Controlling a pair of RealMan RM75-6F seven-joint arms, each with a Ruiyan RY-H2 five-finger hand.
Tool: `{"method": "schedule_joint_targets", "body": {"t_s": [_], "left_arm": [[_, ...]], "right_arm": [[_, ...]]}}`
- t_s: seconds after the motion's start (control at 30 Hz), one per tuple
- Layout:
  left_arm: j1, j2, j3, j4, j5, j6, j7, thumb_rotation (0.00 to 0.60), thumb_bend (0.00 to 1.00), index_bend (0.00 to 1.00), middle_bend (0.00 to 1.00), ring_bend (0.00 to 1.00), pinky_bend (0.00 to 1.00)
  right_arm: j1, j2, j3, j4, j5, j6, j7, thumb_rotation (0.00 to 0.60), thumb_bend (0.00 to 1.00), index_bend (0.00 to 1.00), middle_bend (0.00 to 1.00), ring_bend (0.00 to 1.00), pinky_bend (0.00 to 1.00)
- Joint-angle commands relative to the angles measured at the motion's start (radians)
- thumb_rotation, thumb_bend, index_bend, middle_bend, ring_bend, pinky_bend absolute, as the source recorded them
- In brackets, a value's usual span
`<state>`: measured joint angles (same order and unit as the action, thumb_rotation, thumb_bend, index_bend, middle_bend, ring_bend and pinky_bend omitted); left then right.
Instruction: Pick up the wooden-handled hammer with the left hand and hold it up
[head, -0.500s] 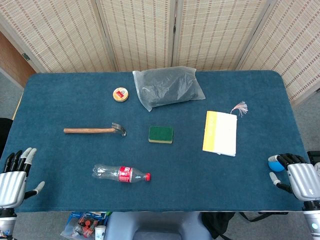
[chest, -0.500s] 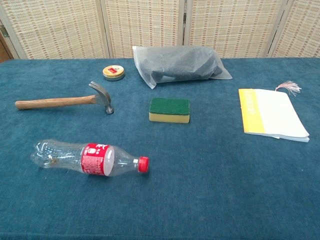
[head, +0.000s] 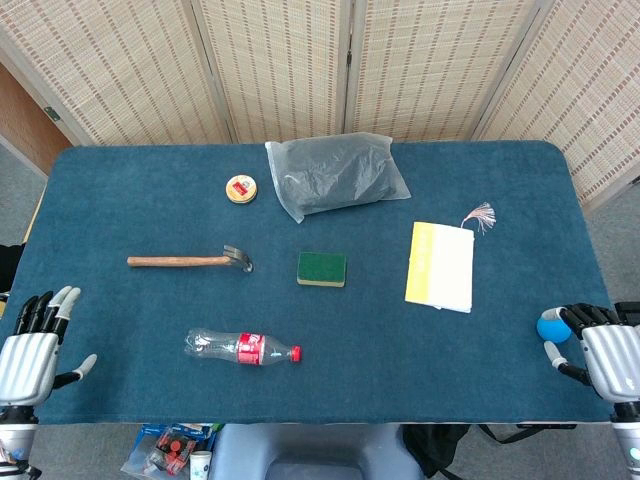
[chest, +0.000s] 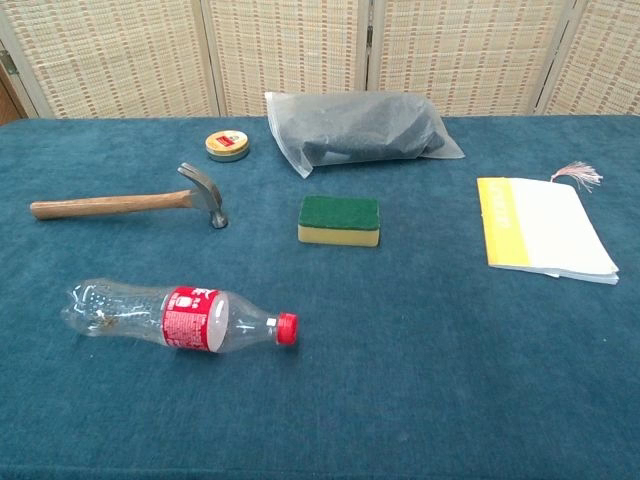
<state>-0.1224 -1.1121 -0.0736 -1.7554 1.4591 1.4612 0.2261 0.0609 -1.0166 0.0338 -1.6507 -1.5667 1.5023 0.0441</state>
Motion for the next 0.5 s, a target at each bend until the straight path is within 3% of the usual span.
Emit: {"method": "schedule_joint_targets", "body": {"t_s": [0.03,0.3,0.5], "left_arm": [[-0.062,0.021,-0.027,-0.007,0.006,-0.076,-0.057,0.6,0.18,0.07,0.01,0.06,0.0],[-0.24,0.0,-0.117,0.023,-0.07,-0.283,-0.1,0.6,0.18,0.16,0.16,0.08,0.0],[-0.382,-0.068,-0.163,0.098,-0.195,-0.458,-0.031,0.6,0.18,0.2,0.16,0.08,0.0]], "right_arm": [[0.001,0.008,0.004,-0.007,-0.005,0.005,-0.006,0.6,0.32,0.37,0.39,0.3,0.3],[-0.002,0.021,0.002,-0.022,-0.017,0.015,-0.01,0.6,0.32,0.37,0.39,0.3,0.3],[-0.014,0.025,-0.002,-0.023,-0.019,0.031,-0.006,0.6,0.32,0.37,0.38,0.3,0.3]]}}
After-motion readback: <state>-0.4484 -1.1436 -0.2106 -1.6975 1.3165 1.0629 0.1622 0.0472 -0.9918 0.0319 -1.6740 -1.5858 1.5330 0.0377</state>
